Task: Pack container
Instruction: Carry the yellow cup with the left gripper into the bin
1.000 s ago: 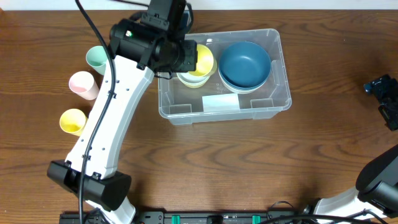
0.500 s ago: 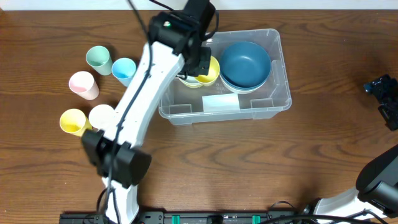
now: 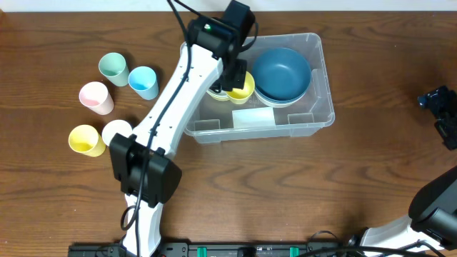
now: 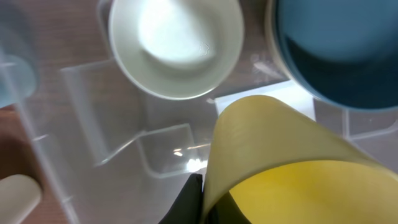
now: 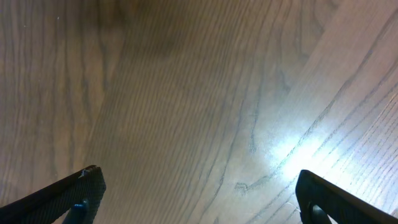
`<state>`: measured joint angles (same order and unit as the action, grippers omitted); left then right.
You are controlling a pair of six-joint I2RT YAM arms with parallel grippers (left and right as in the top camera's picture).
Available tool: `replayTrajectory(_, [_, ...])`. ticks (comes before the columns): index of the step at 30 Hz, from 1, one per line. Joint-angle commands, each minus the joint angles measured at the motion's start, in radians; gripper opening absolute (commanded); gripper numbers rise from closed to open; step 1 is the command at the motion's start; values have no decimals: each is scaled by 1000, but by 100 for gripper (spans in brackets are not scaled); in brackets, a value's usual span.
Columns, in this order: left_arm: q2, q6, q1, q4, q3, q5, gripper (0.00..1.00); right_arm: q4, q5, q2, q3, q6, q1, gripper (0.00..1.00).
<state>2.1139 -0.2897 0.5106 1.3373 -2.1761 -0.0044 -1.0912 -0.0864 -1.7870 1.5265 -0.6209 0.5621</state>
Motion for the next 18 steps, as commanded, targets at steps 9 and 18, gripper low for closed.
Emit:
replayTrajectory(9, [87,-124,36,-13,19,20,6,0,-11,-3,-2,-14,2,99])
replayTrajectory(18, [126,-162,36,-21,28,48,6,0,-11,-3,-2,-14,2,99])
